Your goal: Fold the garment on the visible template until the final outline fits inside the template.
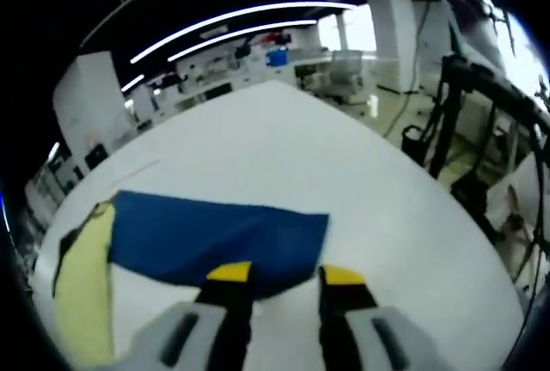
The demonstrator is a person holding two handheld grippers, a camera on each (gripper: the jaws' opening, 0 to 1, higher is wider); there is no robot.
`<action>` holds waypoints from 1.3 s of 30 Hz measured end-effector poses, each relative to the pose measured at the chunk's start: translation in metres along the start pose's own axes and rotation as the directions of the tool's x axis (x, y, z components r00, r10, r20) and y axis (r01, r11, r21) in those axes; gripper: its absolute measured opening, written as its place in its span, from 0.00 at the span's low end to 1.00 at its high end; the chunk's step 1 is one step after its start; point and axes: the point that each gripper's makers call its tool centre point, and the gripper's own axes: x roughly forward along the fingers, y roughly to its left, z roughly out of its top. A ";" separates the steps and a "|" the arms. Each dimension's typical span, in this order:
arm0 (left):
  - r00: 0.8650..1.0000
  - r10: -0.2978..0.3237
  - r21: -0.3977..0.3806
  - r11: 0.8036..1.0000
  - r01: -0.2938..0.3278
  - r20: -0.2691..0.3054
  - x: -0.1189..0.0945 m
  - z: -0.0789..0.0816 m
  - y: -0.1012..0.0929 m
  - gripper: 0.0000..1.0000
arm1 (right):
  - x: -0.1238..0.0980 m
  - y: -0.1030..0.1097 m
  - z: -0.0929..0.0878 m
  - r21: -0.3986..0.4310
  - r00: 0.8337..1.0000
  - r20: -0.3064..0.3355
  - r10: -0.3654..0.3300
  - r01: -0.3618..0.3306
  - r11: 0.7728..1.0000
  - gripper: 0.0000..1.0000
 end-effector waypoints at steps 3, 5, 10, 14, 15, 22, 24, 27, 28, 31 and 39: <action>1.000 0.004 0.006 1.000 -0.004 -0.002 -0.002 0.001 0.000 0.98 | -0.004 0.004 -0.001 -0.006 1.000 0.001 -0.009 0.009 1.000 0.17; 1.000 0.009 0.010 1.000 -0.009 -0.004 -0.002 0.000 0.001 0.98 | -0.002 -0.002 0.000 -0.002 1.000 -0.007 -0.021 0.021 1.000 0.13; 1.000 0.009 0.009 1.000 -0.009 -0.001 -0.004 0.001 0.001 0.99 | 0.003 -0.009 0.004 0.011 1.000 -0.017 -0.021 0.021 1.000 0.01; 1.000 0.004 0.018 1.000 -0.004 0.001 -0.004 0.002 0.000 0.99 | -0.001 -0.008 0.008 0.001 1.000 -0.015 -0.015 0.015 1.000 0.00; 1.000 0.003 0.018 1.000 -0.003 0.001 -0.004 0.002 0.000 0.99 | -0.001 -0.009 0.010 -0.004 1.000 -0.016 -0.010 0.010 1.000 0.00; 1.000 0.001 0.015 1.000 -0.001 -0.007 -0.004 0.001 0.001 0.99 | 0.000 -0.009 0.012 -0.010 1.000 -0.028 -0.007 0.006 1.000 0.00; 1.000 0.000 0.011 1.000 0.001 -0.009 -0.004 0.001 0.001 0.99 | -0.001 -0.006 0.011 0.000 0.999 -0.032 -0.007 0.007 1.000 0.00; 1.000 -0.001 0.004 1.000 0.001 -0.004 -0.005 0.002 0.001 0.99 | -0.001 -0.003 0.015 -0.003 0.999 -0.032 -0.003 0.003 1.000 0.00; 1.000 -0.001 0.002 1.000 0.001 0.002 -0.005 0.002 0.002 0.99 | -0.004 0.000 0.016 -0.008 1.000 -0.031 -0.001 0.001 1.000 0.00; 1.000 -0.008 -0.006 1.000 0.008 0.014 -0.006 0.004 0.001 0.99 | -0.004 0.002 0.021 -0.018 1.000 -0.030 0.002 -0.003 1.000 0.00; 0.999 -0.024 -0.025 0.999 0.025 0.022 -0.007 0.005 -0.003 0.99 | -0.007 0.021 0.035 -0.047 0.999 -0.024 0.031 -0.032 0.998 0.00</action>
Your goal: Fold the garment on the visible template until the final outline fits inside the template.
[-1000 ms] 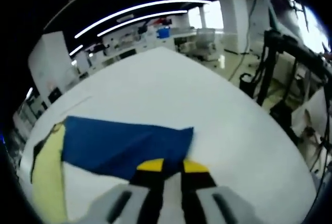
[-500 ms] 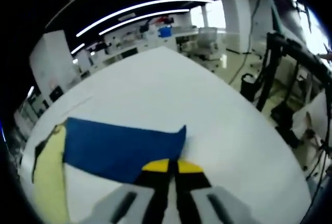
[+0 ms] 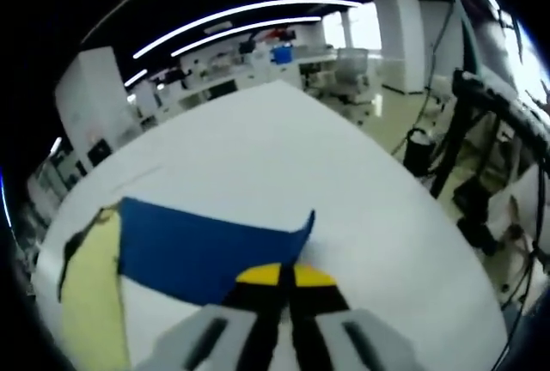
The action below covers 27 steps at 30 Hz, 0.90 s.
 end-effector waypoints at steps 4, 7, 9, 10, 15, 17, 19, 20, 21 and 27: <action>1.000 -0.004 -0.009 1.000 0.004 -0.003 0.000 0.000 -0.001 0.99 | 0.003 0.010 0.010 -0.020 1.000 0.004 0.022 -0.021 1.000 0.00; 1.000 -0.006 -0.011 1.000 0.006 -0.004 0.000 0.000 -0.001 0.99 | 0.001 0.025 0.013 -0.042 0.999 0.001 0.037 -0.037 0.998 0.00; 1.000 -0.010 -0.009 1.000 0.010 -0.010 -0.001 -0.001 -0.001 0.99 | -0.003 0.037 0.015 -0.051 0.999 0.003 0.050 -0.049 0.997 0.00; 1.000 -0.009 -0.010 1.000 0.008 -0.014 -0.001 -0.002 -0.001 0.99 | 0.002 0.036 0.020 -0.053 0.998 0.003 0.057 -0.057 0.997 0.00; 1.000 -0.009 -0.020 1.000 0.009 -0.012 -0.001 -0.003 -0.001 0.99 | 0.001 0.060 0.025 -0.082 0.996 -0.005 0.086 -0.086 0.993 0.00; 1.000 -0.009 -0.022 1.000 0.009 -0.011 -0.002 -0.004 -0.001 0.99 | 0.003 0.068 0.029 -0.088 0.995 -0.001 0.101 -0.101 0.991 0.00; 1.000 -0.008 -0.026 1.000 0.007 -0.011 -0.002 -0.004 -0.001 0.99 | 0.006 0.076 0.033 -0.095 0.993 -0.002 0.119 -0.119 0.988 0.00; 1.000 -0.006 -0.029 1.000 0.005 -0.009 -0.002 -0.003 -0.001 0.99 | 0.007 0.081 0.034 -0.099 0.992 -0.005 0.123 -0.123 0.987 0.00; 1.000 -0.004 -0.035 0.999 0.004 -0.003 -0.003 -0.002 -0.001 0.99 | 0.006 0.089 0.033 -0.107 0.991 -0.011 0.133 -0.134 0.985 0.00; 1.000 -0.007 -0.036 0.999 0.006 -0.007 -0.004 -0.004 -0.001 0.99 | 0.010 0.119 0.032 -0.124 0.985 -0.036 0.172 -0.175 0.977 0.00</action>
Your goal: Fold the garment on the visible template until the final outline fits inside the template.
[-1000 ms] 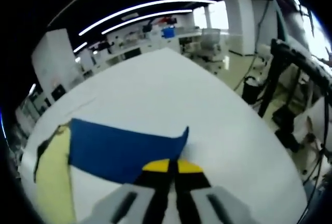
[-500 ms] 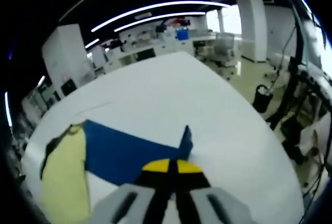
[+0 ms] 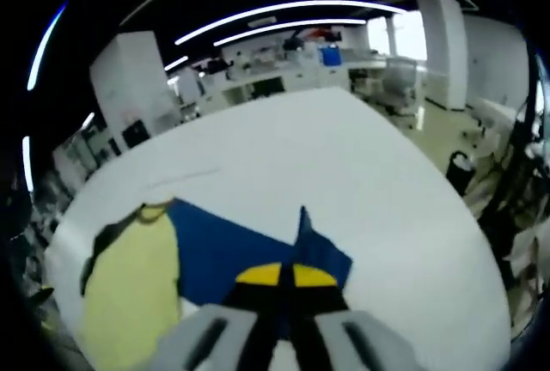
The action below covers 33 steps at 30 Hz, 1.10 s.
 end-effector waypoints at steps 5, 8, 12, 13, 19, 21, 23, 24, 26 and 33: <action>1.000 -0.012 0.004 1.000 0.012 -0.003 0.000 -0.001 -0.002 0.99 | 0.004 0.026 0.001 -0.016 0.999 -0.010 0.034 -0.034 0.999 0.00; 1.000 -0.013 0.003 1.000 0.013 -0.005 0.000 -0.001 -0.001 0.99 | 0.009 0.034 0.004 -0.024 0.999 -0.012 0.050 -0.050 0.998 0.00; 1.000 -0.013 -0.004 1.000 0.013 0.000 0.000 0.000 0.000 0.99 | 0.017 0.046 0.009 -0.033 0.997 -0.015 0.074 -0.074 0.997 0.00; 1.000 -0.011 -0.006 1.000 0.011 0.001 0.000 0.000 0.001 0.99 | 0.016 0.054 0.009 -0.033 0.997 -0.015 0.082 -0.082 0.996 0.00; 1.000 -0.014 -0.009 1.000 0.014 0.000 0.002 0.000 0.002 0.99 | 0.029 0.072 0.015 -0.047 0.992 -0.022 0.121 -0.122 0.991 0.00; 1.000 -0.016 -0.011 1.000 0.016 0.000 0.002 0.000 0.001 0.99 | 0.029 0.083 0.014 -0.049 0.991 -0.024 0.133 -0.134 0.990 0.00; 1.000 -0.017 -0.011 1.000 0.017 0.003 0.002 0.000 0.001 0.99 | 0.034 0.086 0.016 -0.050 0.989 -0.026 0.143 -0.144 0.988 0.00; 1.000 -0.019 -0.011 1.000 0.019 0.001 0.002 0.000 0.001 0.99 | 0.036 0.088 0.017 -0.050 0.989 -0.027 0.147 -0.149 0.988 0.00; 1.000 -0.021 -0.010 1.000 0.021 -0.002 0.003 0.000 0.001 0.99 | 0.035 0.100 0.016 -0.056 0.987 -0.030 0.161 -0.162 0.985 0.00; 1.000 -0.028 -0.005 1.000 0.028 -0.003 0.004 0.000 0.001 0.99 | 0.037 0.129 0.017 -0.063 0.980 -0.037 0.196 -0.198 0.978 0.00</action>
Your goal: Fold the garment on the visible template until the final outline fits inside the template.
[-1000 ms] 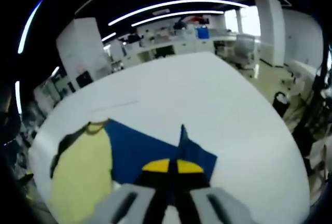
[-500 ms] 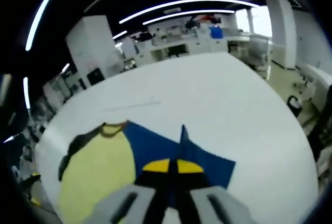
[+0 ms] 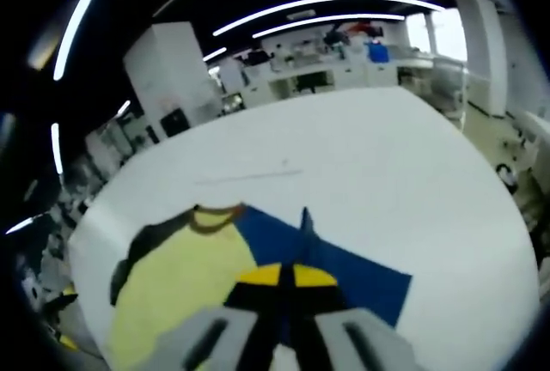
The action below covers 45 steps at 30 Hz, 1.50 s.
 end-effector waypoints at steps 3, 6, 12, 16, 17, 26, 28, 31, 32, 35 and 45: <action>1.000 -0.003 0.002 1.000 0.003 -0.003 0.001 0.000 -0.001 0.99 | 0.008 0.005 0.006 -0.008 1.000 -0.002 0.017 -0.017 1.000 0.00; 1.000 -0.003 0.002 1.000 0.003 -0.004 0.001 0.000 0.000 0.99 | 0.008 0.020 0.005 -0.011 0.999 -0.002 0.034 -0.034 0.999 0.00; 1.000 -0.004 0.000 1.000 0.004 -0.006 0.001 -0.002 0.000 0.99 | 0.020 0.037 0.010 -0.018 0.998 -0.007 0.067 -0.067 0.998 0.00; 1.000 -0.006 -0.002 1.000 0.006 -0.011 0.002 -0.003 0.000 0.99 | 0.029 0.050 0.010 -0.020 0.996 -0.015 0.091 -0.091 0.996 0.00; 1.000 -0.007 -0.003 1.000 0.007 -0.012 0.002 -0.003 -0.001 0.99 | 0.031 0.054 0.009 -0.025 0.995 -0.020 0.097 -0.097 0.995 0.00; 1.000 -0.010 -0.004 1.000 0.010 -0.012 0.004 -0.004 0.000 0.99 | 0.046 0.082 0.007 -0.031 0.990 -0.044 0.134 -0.136 0.990 0.00; 1.000 -0.011 -0.007 1.000 0.011 -0.012 0.004 -0.005 0.000 0.99 | 0.049 0.089 0.006 -0.038 0.989 -0.048 0.141 -0.143 0.989 0.00; 1.000 -0.012 -0.008 1.000 0.012 -0.015 0.005 -0.006 0.000 0.99 | 0.054 0.096 0.006 -0.045 0.986 -0.056 0.156 -0.159 0.986 0.00; 1.000 -0.012 -0.009 1.000 0.012 -0.017 0.005 -0.007 0.000 0.99 | 0.055 0.099 0.006 -0.046 0.985 -0.058 0.163 -0.166 0.985 0.00; 1.000 -0.013 -0.013 1.000 0.013 -0.015 0.005 -0.007 -0.001 0.99 | 0.060 0.111 0.007 -0.058 0.982 -0.065 0.179 -0.183 0.981 0.00; 1.000 0.003 -0.028 1.000 -0.004 -0.021 0.003 -0.012 0.005 0.99 | 0.069 0.135 0.005 -0.099 0.972 -0.090 0.218 -0.226 0.969 0.00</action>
